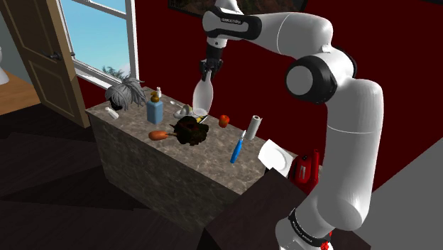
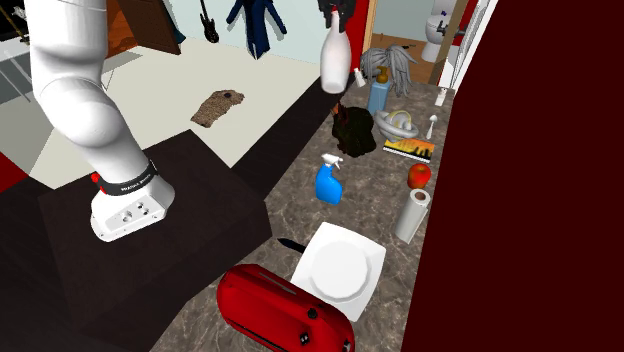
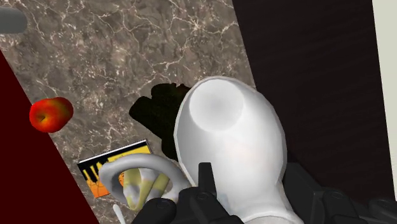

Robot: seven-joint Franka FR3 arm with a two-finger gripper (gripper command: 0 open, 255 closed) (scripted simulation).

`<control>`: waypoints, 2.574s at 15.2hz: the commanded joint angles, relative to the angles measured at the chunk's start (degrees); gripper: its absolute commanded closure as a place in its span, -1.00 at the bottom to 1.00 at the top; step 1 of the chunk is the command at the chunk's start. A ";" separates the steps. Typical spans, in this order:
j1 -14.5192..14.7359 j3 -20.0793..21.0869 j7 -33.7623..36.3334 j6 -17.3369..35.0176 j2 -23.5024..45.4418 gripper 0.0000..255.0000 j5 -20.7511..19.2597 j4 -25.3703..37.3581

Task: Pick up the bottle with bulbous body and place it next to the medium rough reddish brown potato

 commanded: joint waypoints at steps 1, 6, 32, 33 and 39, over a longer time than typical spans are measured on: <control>1.12 0.60 2.13 -1.21 2.30 1.00 0.05 3.59; 3.55 2.04 7.34 -6.08 10.20 1.00 0.35 16.51; 6.53 2.79 9.29 9.19 13.92 1.00 0.68 4.90; 6.55 2.81 9.25 9.86 14.06 1.00 0.72 4.36; 6.65 2.99 9.02 13.74 15.19 1.00 0.99 1.59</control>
